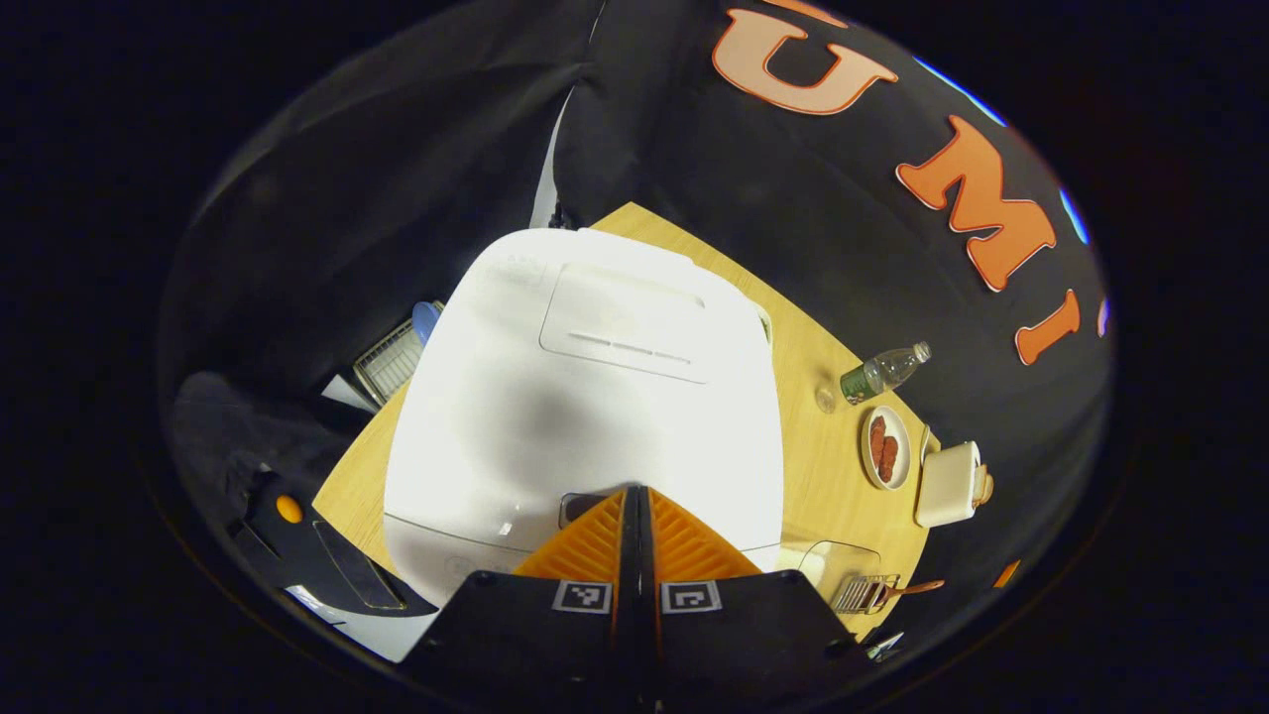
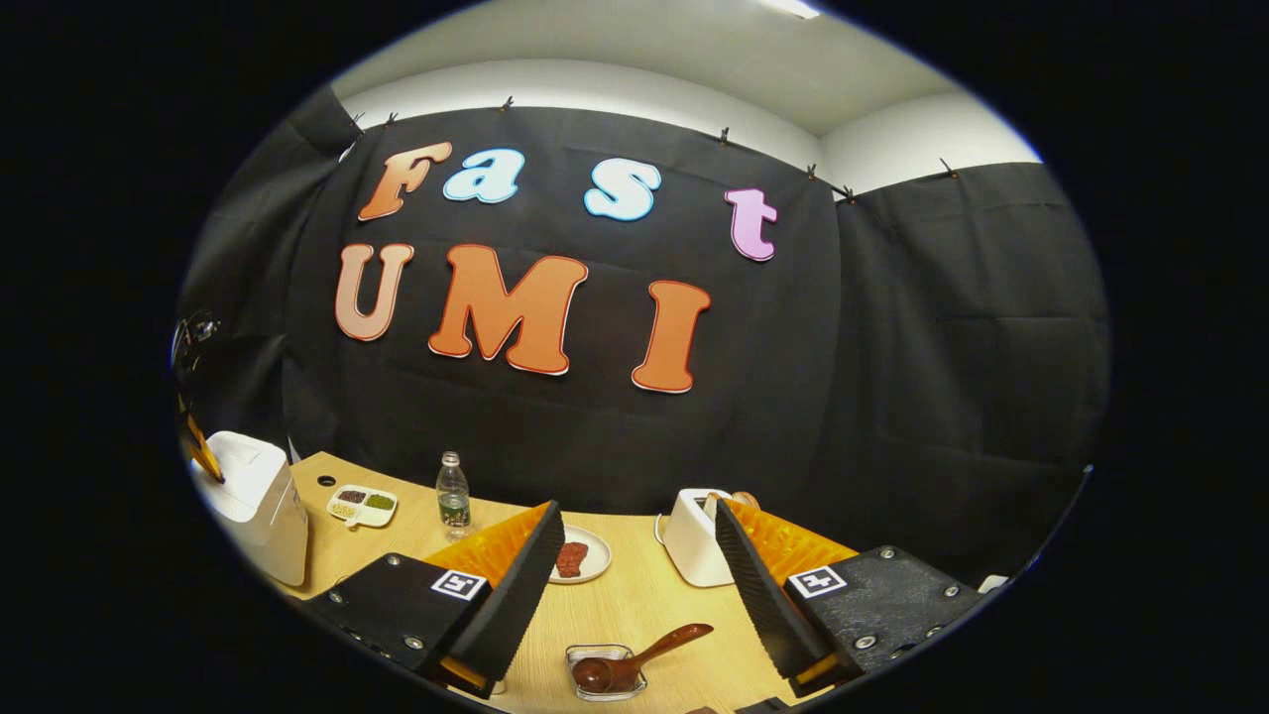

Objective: Close the left gripper, press the button to open the rice cooker; take a wooden spoon from the chopstick holder with the right hand, scoop a spoonful of rice and pour it into the rice cooker, then put the wooden spoon back into the chopstick holder.

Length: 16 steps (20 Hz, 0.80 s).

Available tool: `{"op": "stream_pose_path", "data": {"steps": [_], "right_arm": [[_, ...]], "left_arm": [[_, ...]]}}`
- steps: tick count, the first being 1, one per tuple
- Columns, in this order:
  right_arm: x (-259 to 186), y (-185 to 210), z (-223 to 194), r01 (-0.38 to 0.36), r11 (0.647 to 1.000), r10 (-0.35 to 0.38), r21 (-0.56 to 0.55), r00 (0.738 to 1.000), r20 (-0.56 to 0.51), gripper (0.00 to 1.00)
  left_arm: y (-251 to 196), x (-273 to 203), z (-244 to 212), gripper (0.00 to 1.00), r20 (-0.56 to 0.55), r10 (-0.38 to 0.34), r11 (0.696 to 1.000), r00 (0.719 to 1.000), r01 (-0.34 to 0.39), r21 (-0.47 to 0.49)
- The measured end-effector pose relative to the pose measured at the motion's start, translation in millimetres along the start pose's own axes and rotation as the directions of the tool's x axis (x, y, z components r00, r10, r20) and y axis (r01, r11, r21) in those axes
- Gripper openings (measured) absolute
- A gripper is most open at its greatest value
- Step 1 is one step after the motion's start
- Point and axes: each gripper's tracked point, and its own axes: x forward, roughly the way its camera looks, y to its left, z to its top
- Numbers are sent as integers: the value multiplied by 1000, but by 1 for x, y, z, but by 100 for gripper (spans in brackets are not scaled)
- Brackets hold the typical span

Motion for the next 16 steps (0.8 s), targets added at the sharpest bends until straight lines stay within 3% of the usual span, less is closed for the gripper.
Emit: {"op": "stream_pose_path", "data": {"steps": [3, 5, 7, 10, 12, 14, 16], "right_arm": [[3, 9, -4, -28, 999, 28, 15, 999, -17, 95], [8, 11, -8, -49, 999, 50, 20, 998, -33, 95], [13, 7, -21, -51, 998, 53, 27, 996, -70, 95], [15, 4, -35, -57, 996, 64, 64, 991, -118, 95], [17, -2, -43, -52, 998, 58, 44, 989, -134, 95], [18, -9, -52, -51, 998, 54, 22, 987, -151, 95], [19, -15, -62, -48, 998, 52, 31, 983, -175, 95]], "left_arm": [[0, -5, 1, 5, 23, -11, 1000, 1000, 10, 26], [-7, -19, 16, 5, 118, -31, 998, 993, 24, 64], [-17, -38, 40, 5, 253, -49, 995, 966, 25, 97], [-25, -71, 75, 5, 455, -49, 985, 889, -33, 170], [-27, -94, 93, 5, 557, 0, 976, 831, -122, 181], [-29, -118, 105, 5, 626, 16, 972, 779, -160, 174], [-41, -135, 100, 5, 662, 5, 967, 749, -173, 188]]}}
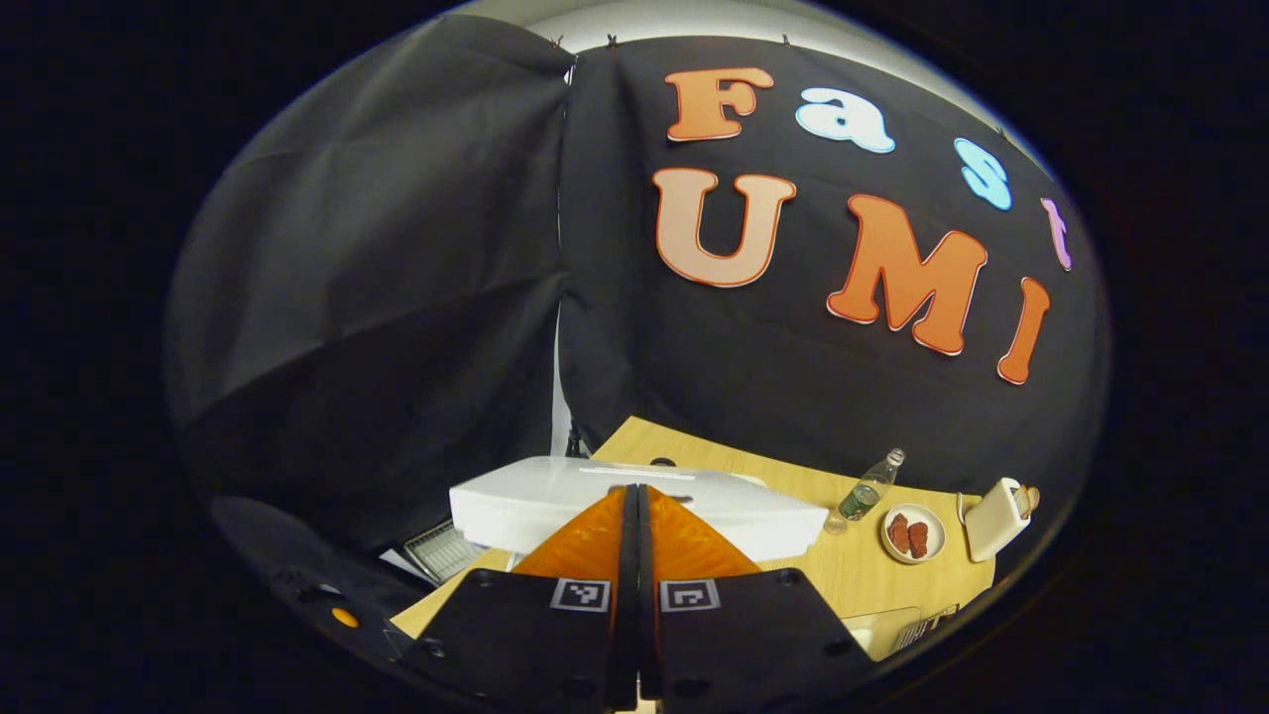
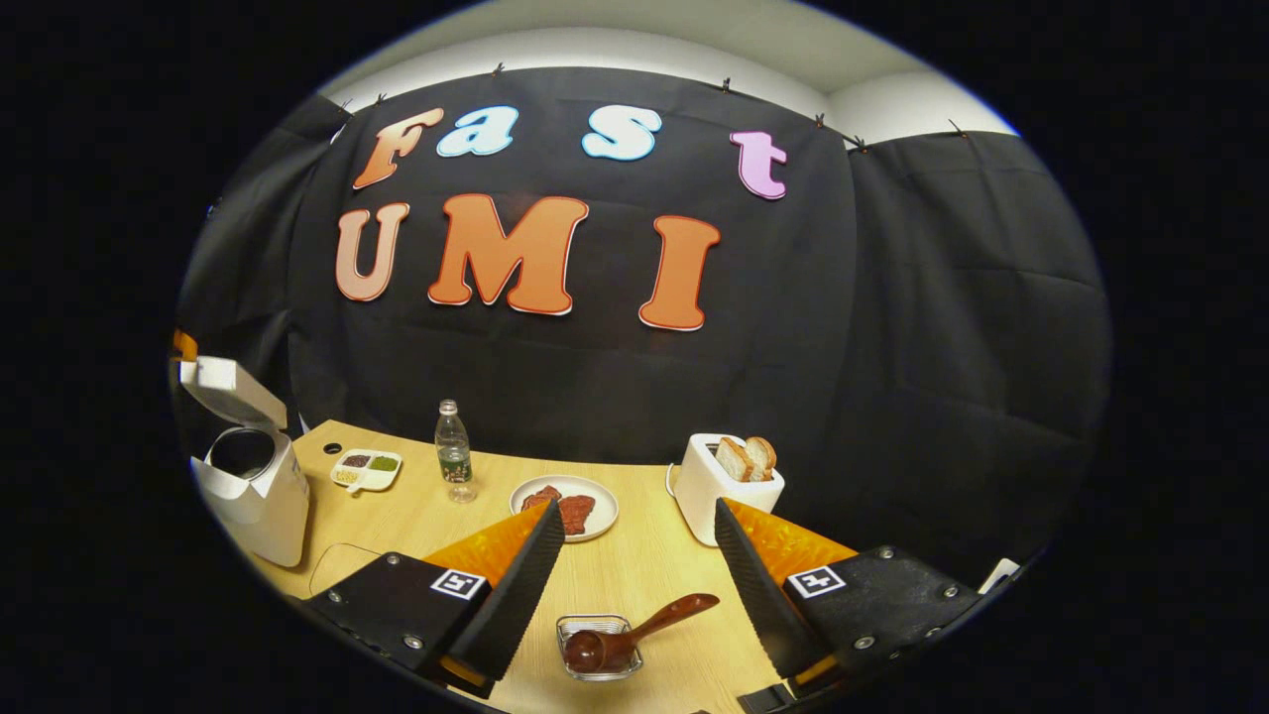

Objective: Close the left gripper, press the button to open the rice cooker; take a wooden spoon from the chopstick holder with the right hand, scoop a spoonful of rice and pour it into the rice cooker, then put the wooden spoon back into the chopstick holder.

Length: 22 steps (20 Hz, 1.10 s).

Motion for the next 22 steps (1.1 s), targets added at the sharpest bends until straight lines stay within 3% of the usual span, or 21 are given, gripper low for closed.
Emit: {"op": "stream_pose_path", "data": {"steps": [3, 7, 11, 12, 13, 14, 15, 19, 22], "right_arm": [[4, -4, -22, -5, 999, 7, 44, 998, -57, 95], [10, -8, -49, -12, 997, 22, 75, 991, -129, 95], [19, -20, -71, 2, 997, 13, 83, 983, -181, 95], [22, -28, -77, 14, 996, 4, 91, 980, -197, 95], [26, -33, -83, 21, 994, 2, 108, 978, -210, 95], [29, -35, -91, 22, 991, 8, 130, 973, -229, 95], [31, -34, -100, 14, 988, 25, 152, 966, -256, 95], [50, -44, -130, 34, 973, 43, 227, 945, -325, 95], [55, -33, -150, 9, 939, 128, 345, 918, -375, 95]], "left_arm": [[-26, -17, 7, 5, 87, -24, 999, 996, 22, 26], [-52, -48, 22, 5, 210, -39, 992, 977, 12, 129], [-71, -67, 22, 7, 239, -65, 988, 969, 29, 154], [-72, -68, 16, 12, 219, -56, 989, 974, 24, 144], [-78, -70, 5, 29, 187, -71, 990, 980, 46, 136], [-83, -73, -4, 33, 162, -77, 990, 984, 56, 133], [-85, -74, -10, 48, 154, -72, 989, 985, 50, 140], [-97, -101, -8, 65, 211, -62, 974, 975, 13, 228], [-111, -116, -11, 65, 225, -66, 972, 972, 11, 236]]}}
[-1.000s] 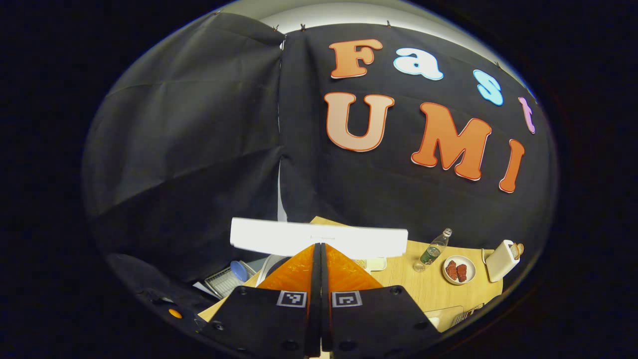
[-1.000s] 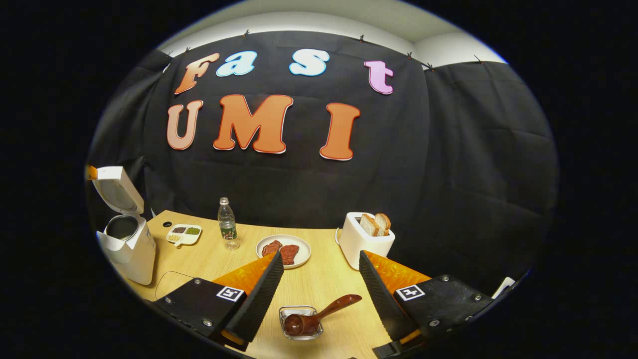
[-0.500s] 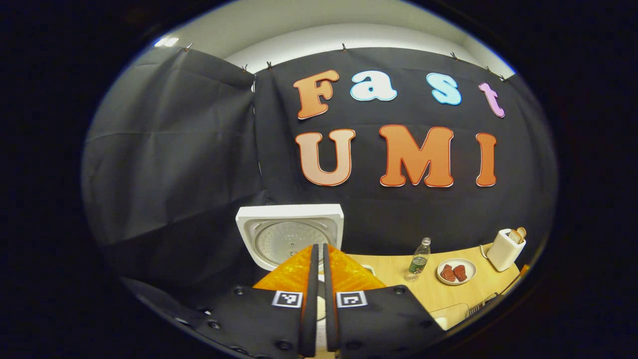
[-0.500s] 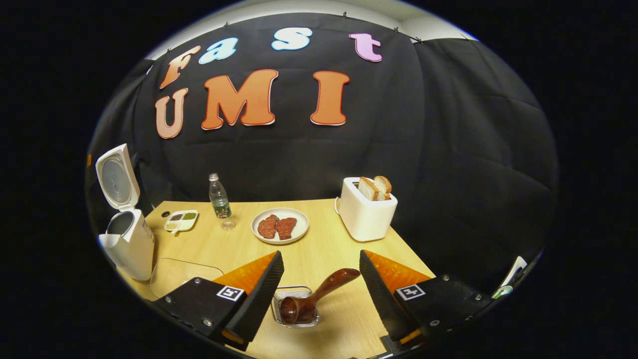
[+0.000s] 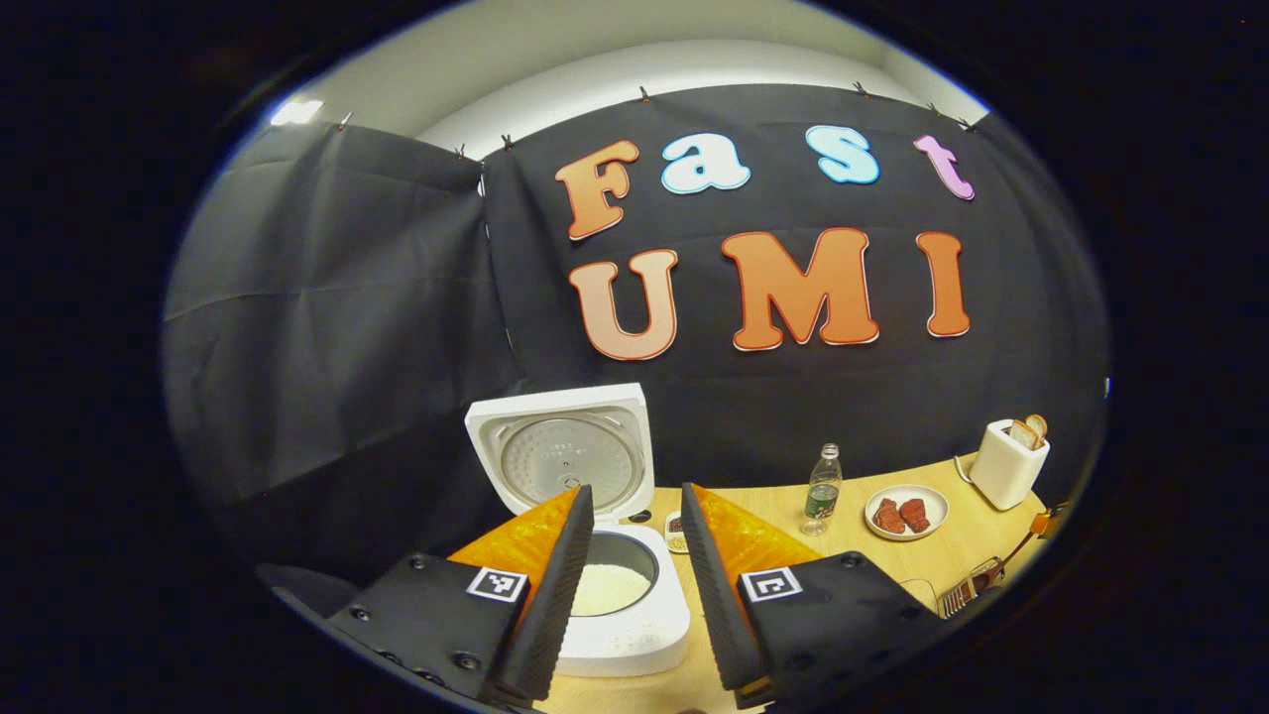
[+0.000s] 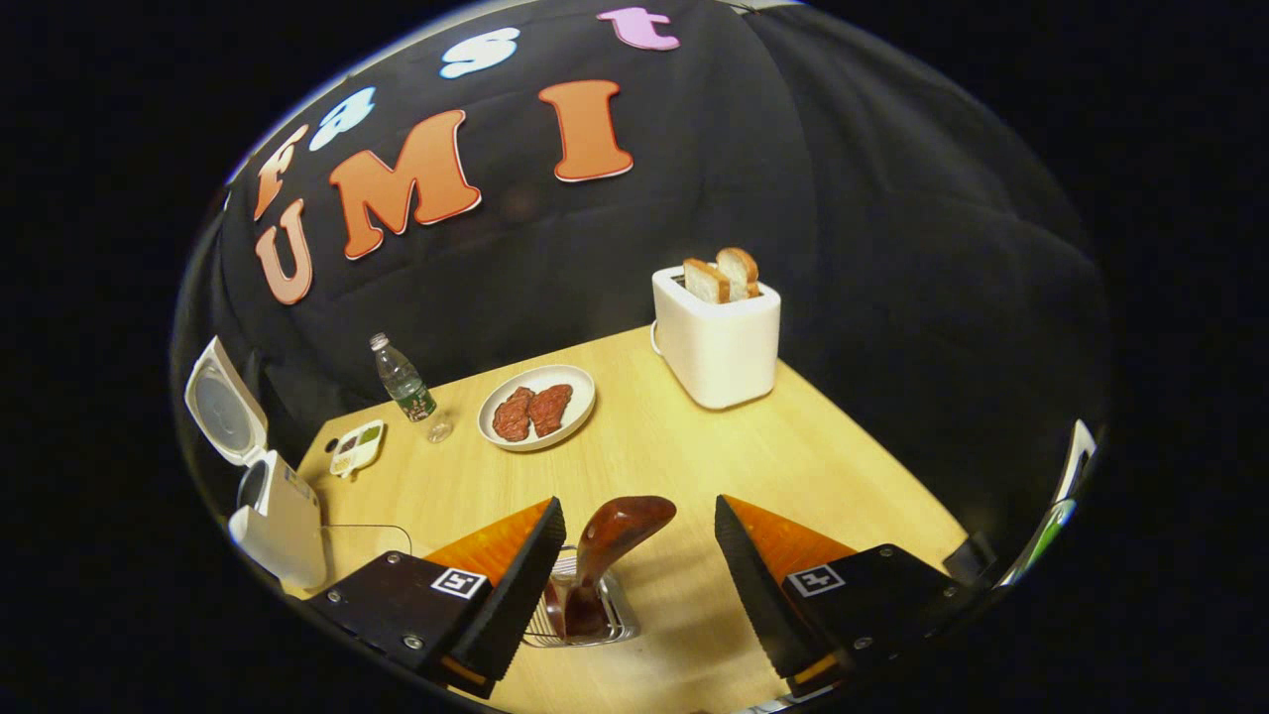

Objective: Close the left gripper, press the button to open the rice cooker; take a wooden spoon from the chopstick holder with the right hand, scoop a spoonful of rice and pour it into the rice cooker, then put the wooden spoon back into the chopstick holder.

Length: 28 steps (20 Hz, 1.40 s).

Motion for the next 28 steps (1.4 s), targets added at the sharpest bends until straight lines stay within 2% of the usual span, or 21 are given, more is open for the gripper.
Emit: {"op": "stream_pose_path", "data": {"steps": [5, 6, 7, 8, 9, 10, 11, 12, 13, 14, 16, 19, 20, 22, 23, 26, 27, 28], "right_arm": [[26, 12, -18, -95, 985, 103, 144, 993, -51, 89], [30, 15, -23, -116, 976, 131, 182, 989, -73, 81], [32, 18, -24, -130, 966, 153, 225, 984, -88, 77], [34, 19, -24, -141, 954, 170, 266, 982, -88, 71], [36, 18, -22, -145, 944, 176, 297, 981, -83, 69], [35, 21, -23, -155, 936, 189, 315, 979, -78, 64], [34, 24, -24, -165, 934, 199, 317, 977, -76, 69], [32, 27, -23, -172, 936, 202, 307, 977, -68, 53], [31, 29, -25, -171, 942, 198, 290, 978, -67, 48], [29, 30, -29, -162, 947, 190, 278, 979, -79, 37], [27, 31, -29, -131, 951, 158, 278, 985, -76, 25], [19, 31, -27, -96, 960, 114, 265, 992, -56, 22], [15, 32, -26, -86, 962, 101, 258, 994, -45, 20], [6, 37, -29, -77, 969, 91, 234, 995, -50, 18], [2, 39, -27, -73, 972, 84, 222, 996, -43, 18], [-11, 50, -10, -66, 981, 68, 180, 998, -7, 18], [-17, 55, 0, -68, 984, 66, 167, 998, 17, 18], [-24, 60, 11, -70, 986, 64, 153, 997, 46, 18]], "left_arm": [[-5, -21, -5, 70, -17, 28, 1000, 999, -28, -1], [-5, -24, -7, 70, -23, 38, 999, 999, -38, 7], [-4, -28, -10, 70, -33, 46, 999, 998, -45, 16], [-3, -30, -12, 74, -38, 54, 998, 998, -53, 22], [-3, -32, -12, 74, -38, 55, 998, 998, -54, 22], [-4, -33, -11, 69, -39, 54, 998, 998, -53, 21], [-5, -32, -13, 69, -41, 51, 999, 998, -50, 20], [-6, -30, -13, 74, -45, 46, 999, 998, -45, 19], [-7, -29, -13, 69, -45, 40, 999, 998, -39, 17], [-8, -25, -12, 69, -47, 33, 999, 998, -32, 16], [-12, -19, -9, 71, -41, 18, 1000, 999, -18, 14], [-20, -10, -8, 74, -34, -26, 999, 999, 26, 25], [-22, -7, -8, 70, -31, -37, 999, 999, 38, 36], [-25, -2, -8, 70, -23, -61, 997, 998, 62, 50], [-26, 0, -9, 74, -21, -74, 996, 997, 75, 51], [-27, 8, -14, 69, -23, -111, 993, 994, 112, 45], [-25, 11, -14, 78, -22, -116, 992, 993, 116, 40], [-21, 13, -14, 69, -18, -113, 993, 993, 114, 35]]}}
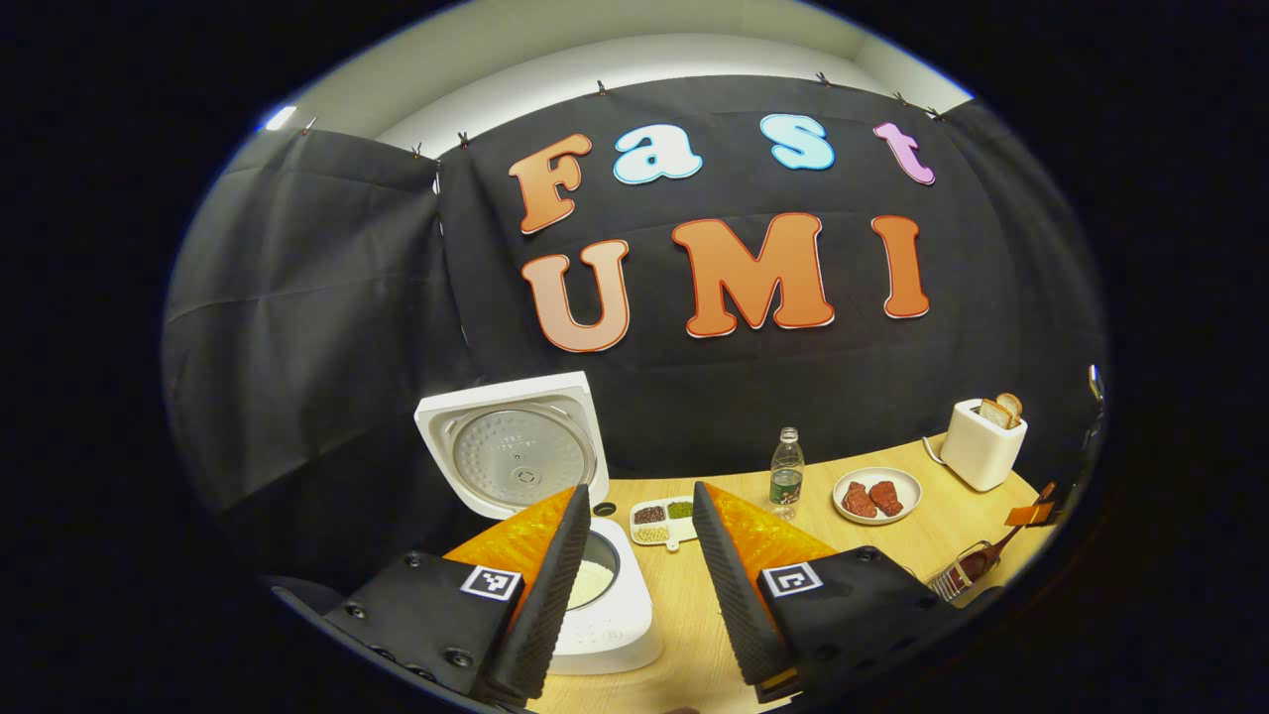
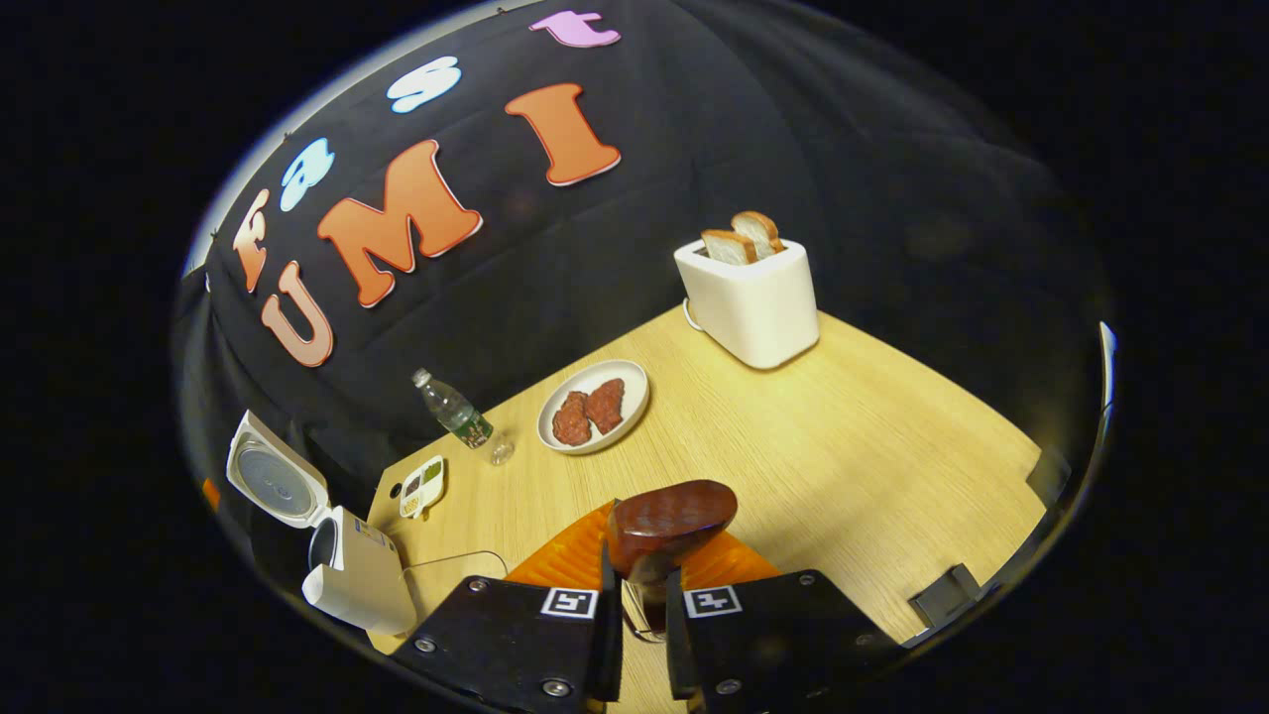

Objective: Close the left gripper, press the button to open the rice cooker; take a wooden spoon from the chopstick holder with the right hand, scoop a spoonful of rice and pour it into the rice cooker, then put the wooden spoon back into the chopstick holder.

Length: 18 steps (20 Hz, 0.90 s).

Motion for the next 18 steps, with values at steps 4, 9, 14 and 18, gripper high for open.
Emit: {"op": "stream_pose_path", "data": {"steps": [4, 9, 14, 18], "right_arm": [[-28, 39, 38, -39, 998, 44, -51, 994, 99, 18], [-38, 115, 29, -155, 975, 170, -157, 982, 85, 17], [-17, 172, -31, -221, 909, 233, -355, 972, -7, 18], [6, 183, -89, -234, 833, 202, -501, 972, -118, 18]], "left_arm": [[18, 7, -7, 95, -1, 10, 1000, 1000, -10, -4], [40, 12, -23, 100, -13, 16, 1000, 1000, -16, -16], [64, 8, -40, 100, -52, 41, 997, 998, -44, -61], [89, 2, -49, 96, -57, 92, 994, 994, -95, -58]]}}
